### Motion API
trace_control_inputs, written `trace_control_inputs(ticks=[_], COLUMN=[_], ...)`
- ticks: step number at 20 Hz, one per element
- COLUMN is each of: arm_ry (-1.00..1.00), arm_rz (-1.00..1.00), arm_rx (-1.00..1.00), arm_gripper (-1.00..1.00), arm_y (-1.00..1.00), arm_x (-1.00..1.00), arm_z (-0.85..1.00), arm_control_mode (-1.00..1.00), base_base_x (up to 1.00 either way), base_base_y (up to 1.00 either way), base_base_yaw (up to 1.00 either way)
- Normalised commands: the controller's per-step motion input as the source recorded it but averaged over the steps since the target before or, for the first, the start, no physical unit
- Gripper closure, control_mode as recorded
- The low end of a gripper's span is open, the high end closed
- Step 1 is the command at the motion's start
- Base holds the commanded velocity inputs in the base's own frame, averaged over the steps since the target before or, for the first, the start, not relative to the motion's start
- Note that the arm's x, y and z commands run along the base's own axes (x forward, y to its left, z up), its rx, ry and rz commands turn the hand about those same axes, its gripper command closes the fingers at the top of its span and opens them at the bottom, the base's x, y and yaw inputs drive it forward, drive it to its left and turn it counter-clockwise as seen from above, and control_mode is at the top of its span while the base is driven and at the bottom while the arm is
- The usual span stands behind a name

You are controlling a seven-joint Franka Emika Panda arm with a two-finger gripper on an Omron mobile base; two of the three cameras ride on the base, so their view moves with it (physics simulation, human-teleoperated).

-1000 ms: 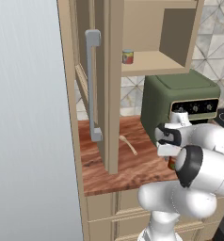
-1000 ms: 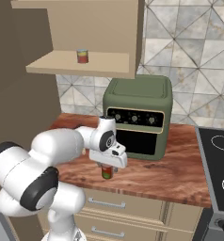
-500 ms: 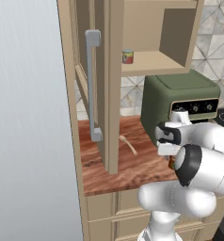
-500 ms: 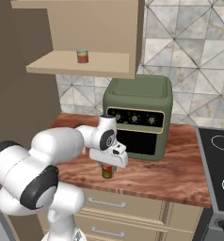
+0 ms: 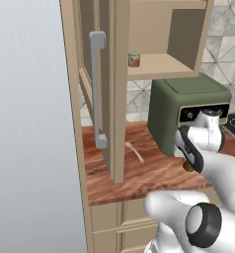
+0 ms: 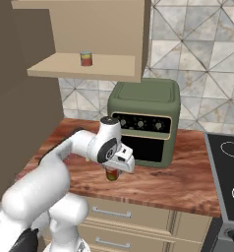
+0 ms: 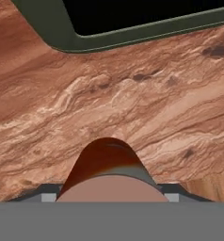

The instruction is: Restock the canned food cabinet by taking the new fresh canned food from the counter and placing it in the cabinet. Then, take the old canned food from the cabinet and place it on the counter.

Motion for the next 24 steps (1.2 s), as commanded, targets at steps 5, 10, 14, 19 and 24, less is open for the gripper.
trace_control_inputs(ticks=[5, 10, 14, 19, 24], arm_ry=[-0.47, -0.41, -0.36, -0.3, -0.15], arm_rz=[0.0, 0.0, 0.0, 0.0, 0.0], arm_rx=[0.0, 0.0, 0.0, 0.0, -0.03], arm_gripper=[1.0, 1.0, 1.0, 1.0, 1.0], arm_y=[0.03, 0.15, 0.2, 0.19, 0.13], arm_x=[-0.39, -0.34, -0.17, 0.0, 0.03], arm_z=[1.0, 1.0, 1.0, 1.0, 1.0], arm_control_mode=[-1.0, -1.0, -1.0, -1.0, -1.0], base_base_x=[0.0, 0.0, 0.0, 0.0, 0.0], base_base_y=[0.0, 0.0, 0.0, 0.0, 0.0], base_base_yaw=[0.0, 0.0, 0.0, 0.0, 0.0])
